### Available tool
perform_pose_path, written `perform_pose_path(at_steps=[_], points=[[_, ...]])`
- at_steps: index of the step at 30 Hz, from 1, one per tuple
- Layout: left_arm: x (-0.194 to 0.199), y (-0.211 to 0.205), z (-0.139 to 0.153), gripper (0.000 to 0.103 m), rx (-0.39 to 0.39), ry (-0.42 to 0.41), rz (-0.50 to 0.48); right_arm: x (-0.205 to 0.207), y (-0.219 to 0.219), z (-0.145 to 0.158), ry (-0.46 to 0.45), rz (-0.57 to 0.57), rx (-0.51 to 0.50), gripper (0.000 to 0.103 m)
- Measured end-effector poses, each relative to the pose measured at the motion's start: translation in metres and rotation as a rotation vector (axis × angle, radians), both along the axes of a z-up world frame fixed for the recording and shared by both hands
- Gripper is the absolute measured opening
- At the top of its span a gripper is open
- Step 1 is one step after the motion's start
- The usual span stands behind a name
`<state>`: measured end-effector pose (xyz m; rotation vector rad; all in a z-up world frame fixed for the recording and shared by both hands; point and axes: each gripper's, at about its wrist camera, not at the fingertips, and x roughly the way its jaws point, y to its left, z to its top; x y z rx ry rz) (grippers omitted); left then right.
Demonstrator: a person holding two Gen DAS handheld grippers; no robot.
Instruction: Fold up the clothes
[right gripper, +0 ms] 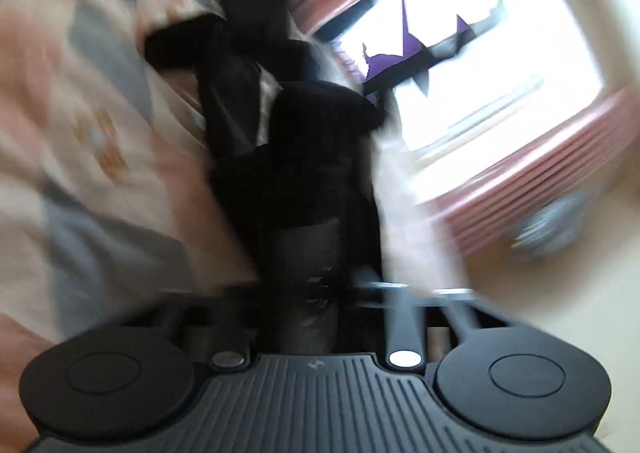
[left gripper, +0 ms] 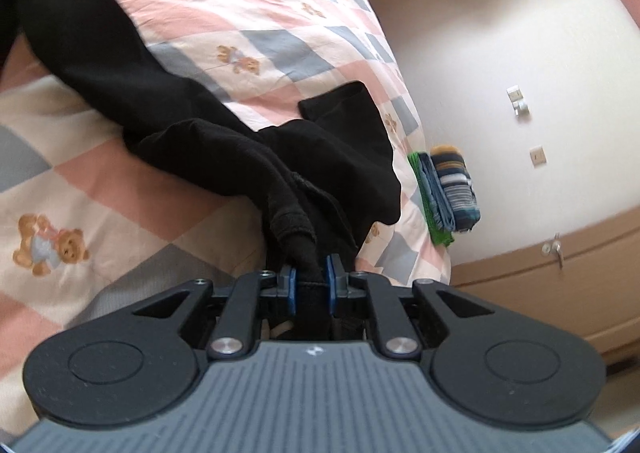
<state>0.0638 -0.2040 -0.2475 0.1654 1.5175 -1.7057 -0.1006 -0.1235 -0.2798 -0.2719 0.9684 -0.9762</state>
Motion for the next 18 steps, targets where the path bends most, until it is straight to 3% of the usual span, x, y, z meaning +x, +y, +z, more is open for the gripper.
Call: perform_pose_path(at_steps=[3,4,6,9,12,14,16,18], points=[[0.025,0.015,0.01,0.019,-0.005,0.143,0.101,-0.04,-0.054,0.052,-0.226,-0.131,0.284,0.011],[0.033,0.025,0.017,0.02,-0.028,0.156,0.15,-0.057,-0.077,0.065,-0.312,-0.191,0.382,0.011],[0.043,0.046,0.033,0.028,-0.071,0.118,0.239,-0.092,-0.122,0.085,-0.468,-0.296,0.547,0.011],[0.03,0.07,0.049,0.033,-0.092,-0.076,0.279,-0.131,-0.17,0.103,-0.6,-0.376,0.681,0.012],[-0.029,0.077,0.046,0.042,-0.079,-0.346,0.171,-0.152,-0.2,0.112,-0.64,-0.387,0.757,0.013],[-0.084,0.079,0.035,0.049,-0.073,-0.45,0.1,-0.158,-0.216,0.115,-0.63,-0.364,0.813,0.013],[-0.14,0.082,0.025,0.053,-0.083,-0.463,0.088,-0.159,-0.233,0.116,-0.609,-0.333,0.872,0.013],[-0.196,0.083,0.016,0.065,-0.095,-0.476,0.08,-0.157,-0.244,0.116,-0.575,-0.288,0.922,0.013]])
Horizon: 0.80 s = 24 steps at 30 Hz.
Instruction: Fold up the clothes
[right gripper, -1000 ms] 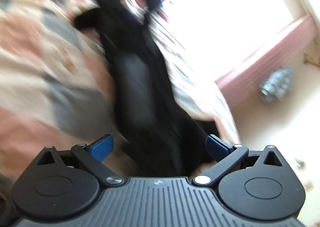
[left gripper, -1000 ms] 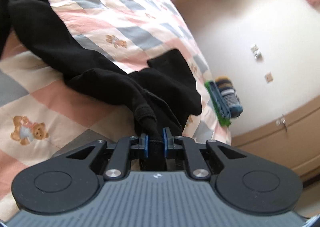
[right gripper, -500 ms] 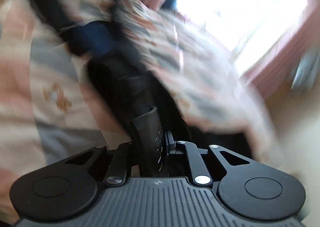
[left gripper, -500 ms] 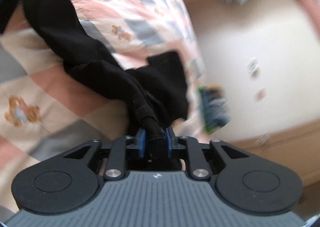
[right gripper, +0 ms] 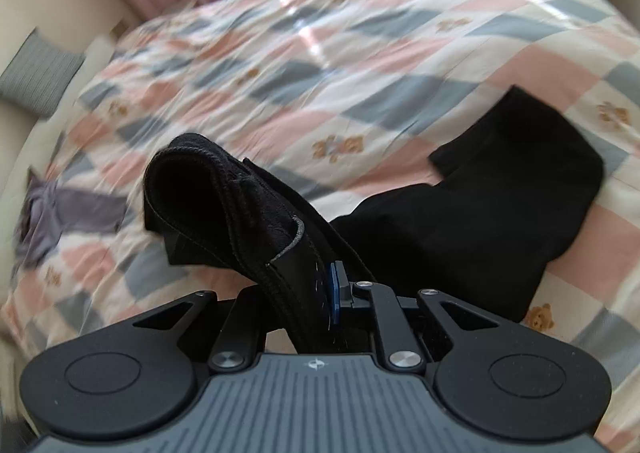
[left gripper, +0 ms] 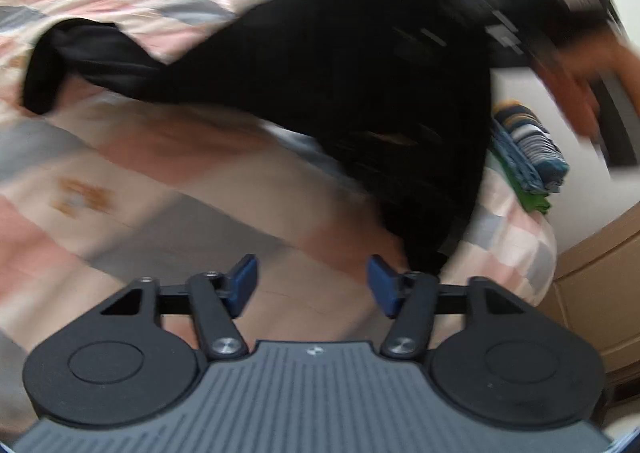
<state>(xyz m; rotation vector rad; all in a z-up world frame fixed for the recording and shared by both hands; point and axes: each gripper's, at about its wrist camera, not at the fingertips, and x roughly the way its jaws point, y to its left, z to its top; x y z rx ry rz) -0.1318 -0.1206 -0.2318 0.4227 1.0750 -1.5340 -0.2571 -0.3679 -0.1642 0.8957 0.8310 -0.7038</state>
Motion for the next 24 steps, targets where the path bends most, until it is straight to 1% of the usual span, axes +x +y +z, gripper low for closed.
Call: perform_pose_path(at_steps=[2,3,4,5,6,7,9,10,11,12,13,14,16,18,20,22,23,24], points=[[-0.052,-0.005,-0.001,0.07,-0.039,-0.007,0.02,0.003,-0.006,0.001,-0.001,0.069,0.023,0.013],[-0.077,-0.008,-0.001,0.074,-0.06,-0.018,0.033,0.003,-0.009,0.002,-0.003,0.101,0.032,0.013],[-0.098,-0.014,0.0,0.089,-0.08,-0.056,0.054,0.004,-0.013,0.002,-0.005,0.134,0.042,0.013],[-0.115,-0.021,0.0,0.094,-0.087,-0.104,0.083,0.004,-0.016,0.002,-0.007,0.166,0.051,0.013],[-0.131,-0.03,-0.002,0.094,-0.091,-0.147,0.118,0.004,-0.019,0.003,-0.01,0.189,0.06,0.013],[-0.142,-0.04,-0.006,0.094,-0.082,-0.156,0.14,0.002,-0.023,0.003,-0.013,0.201,0.068,0.013],[-0.155,-0.061,-0.016,0.083,-0.054,-0.143,0.161,0.001,-0.03,0.002,-0.025,0.216,0.085,0.014],[-0.158,-0.07,-0.023,0.056,-0.022,-0.156,0.172,0.0,-0.033,0.002,-0.028,0.222,0.09,0.014],[-0.161,-0.077,-0.028,0.027,0.006,-0.165,0.184,-0.001,-0.037,0.002,-0.026,0.224,0.1,0.014],[-0.159,-0.079,-0.03,0.025,0.02,-0.162,0.201,-0.002,-0.041,0.0,-0.023,0.221,0.116,0.014],[-0.157,-0.081,-0.031,0.018,0.034,-0.159,0.219,-0.002,-0.045,0.001,-0.028,0.218,0.131,0.014],[-0.155,-0.08,-0.03,0.016,0.041,-0.156,0.237,-0.002,-0.049,0.003,-0.036,0.216,0.146,0.014],[-0.143,-0.066,-0.011,0.014,0.006,-0.155,0.287,0.001,-0.059,0.008,-0.053,0.207,0.188,0.014],[-0.121,-0.045,0.017,0.013,-0.026,-0.152,0.37,0.014,-0.066,0.018,-0.073,0.206,0.255,0.014],[-0.082,-0.022,0.05,0.012,-0.058,-0.137,0.489,0.04,-0.069,0.034,-0.088,0.229,0.314,0.014],[-0.041,-0.003,0.083,0.013,-0.093,-0.119,0.594,0.075,-0.067,0.057,-0.122,0.264,0.35,0.014],[-0.017,0.003,0.104,0.013,-0.114,-0.131,0.632,0.096,-0.065,0.072,-0.147,0.28,0.358,0.015],[0.002,0.007,0.124,0.013,-0.139,-0.167,0.656,0.118,-0.063,0.089,-0.174,0.296,0.363,0.015]])
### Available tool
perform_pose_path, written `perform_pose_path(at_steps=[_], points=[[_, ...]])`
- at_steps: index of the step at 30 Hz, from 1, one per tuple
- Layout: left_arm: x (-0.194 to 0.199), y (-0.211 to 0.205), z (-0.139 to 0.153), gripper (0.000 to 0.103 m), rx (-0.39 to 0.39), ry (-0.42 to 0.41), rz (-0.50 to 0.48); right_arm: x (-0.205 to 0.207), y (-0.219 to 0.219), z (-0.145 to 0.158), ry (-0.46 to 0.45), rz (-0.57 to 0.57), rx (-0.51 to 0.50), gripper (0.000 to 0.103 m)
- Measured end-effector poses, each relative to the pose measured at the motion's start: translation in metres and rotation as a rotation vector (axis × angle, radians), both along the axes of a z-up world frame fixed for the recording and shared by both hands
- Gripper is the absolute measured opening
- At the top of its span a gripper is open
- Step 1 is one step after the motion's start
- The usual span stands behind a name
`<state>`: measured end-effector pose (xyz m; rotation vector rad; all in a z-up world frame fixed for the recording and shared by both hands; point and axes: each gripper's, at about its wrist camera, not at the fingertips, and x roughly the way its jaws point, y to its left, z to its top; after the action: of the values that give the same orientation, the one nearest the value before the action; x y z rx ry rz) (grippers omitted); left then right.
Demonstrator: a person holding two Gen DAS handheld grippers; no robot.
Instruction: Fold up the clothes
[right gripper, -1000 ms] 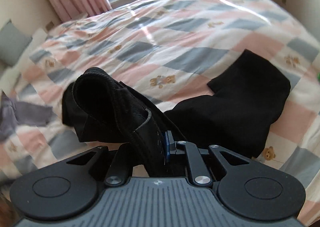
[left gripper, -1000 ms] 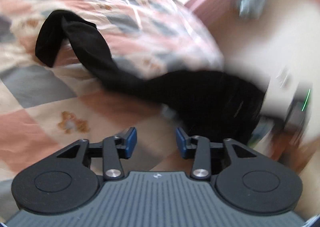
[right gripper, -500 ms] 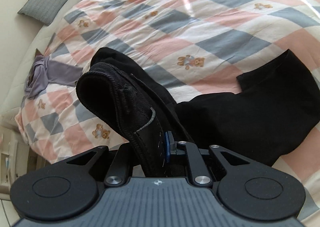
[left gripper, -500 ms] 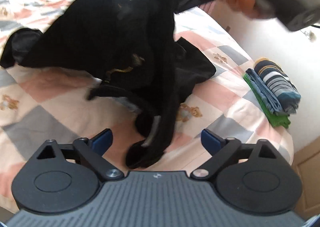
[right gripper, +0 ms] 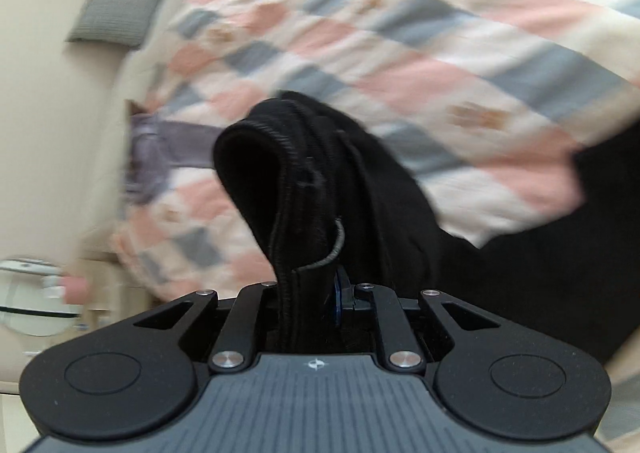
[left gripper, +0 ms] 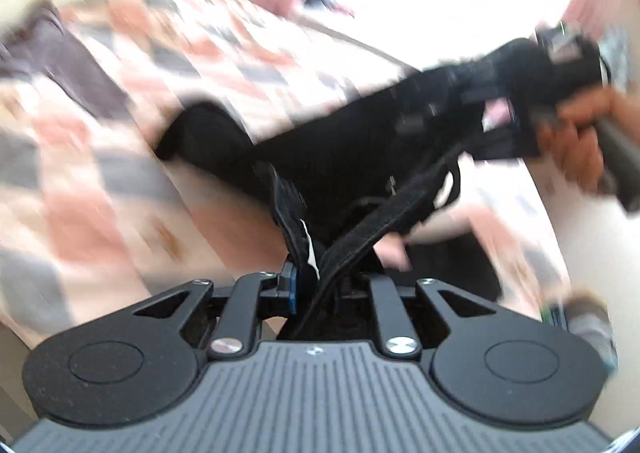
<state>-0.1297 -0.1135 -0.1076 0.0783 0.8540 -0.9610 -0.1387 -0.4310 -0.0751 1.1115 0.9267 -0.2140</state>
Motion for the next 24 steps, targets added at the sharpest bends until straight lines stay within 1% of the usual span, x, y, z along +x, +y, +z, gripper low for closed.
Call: perform_pose_path(at_steps=[1,4,6,8,9,11,13,14,16,18,19,21,22,24], points=[[0.017,0.0,0.021,0.013,-0.008,-0.051,0.015,0.024,0.002,0.02,-0.031,0.011,0.0,0.015],[0.081,-0.001,0.097,0.014,-0.005,-0.237,0.065,0.097,0.006,0.087,-0.146,0.026,-0.007,0.015],[0.116,-0.006,0.154,0.014,0.006,-0.373,0.105,0.139,0.008,0.144,-0.264,0.029,-0.007,0.015],[0.143,-0.011,0.218,0.014,0.011,-0.54,0.156,0.17,0.011,0.208,-0.425,0.049,-0.045,0.015],[0.151,-0.013,0.252,0.014,0.011,-0.627,0.187,0.179,0.012,0.24,-0.515,0.053,-0.055,0.015],[0.156,-0.017,0.314,0.015,0.0,-0.774,0.243,0.188,0.011,0.295,-0.679,0.072,-0.053,0.015],[0.143,-0.021,0.359,0.015,-0.016,-0.891,0.277,0.179,0.006,0.332,-0.812,0.085,-0.027,0.015],[0.132,-0.022,0.376,0.015,-0.024,-0.946,0.289,0.172,0.003,0.345,-0.865,0.097,-0.015,0.015],[0.106,-0.029,0.396,0.015,-0.022,-1.029,0.298,0.15,-0.007,0.356,-0.926,0.109,0.009,0.015],[0.077,-0.04,0.396,0.015,-0.017,-1.048,0.277,0.126,-0.023,0.348,-0.925,0.113,0.04,0.014],[0.061,-0.046,0.392,0.015,-0.009,-1.047,0.26,0.112,-0.032,0.337,-0.908,0.114,0.048,0.014],[0.024,-0.069,0.362,0.015,0.023,-1.023,0.201,0.079,-0.052,0.298,-0.845,0.107,0.06,0.015],[0.006,-0.083,0.339,0.015,0.051,-1.002,0.17,0.061,-0.064,0.272,-0.803,0.105,0.072,0.015],[-0.027,-0.111,0.285,0.015,0.106,-0.935,0.1,0.019,-0.091,0.204,-0.692,0.095,0.103,0.015]])
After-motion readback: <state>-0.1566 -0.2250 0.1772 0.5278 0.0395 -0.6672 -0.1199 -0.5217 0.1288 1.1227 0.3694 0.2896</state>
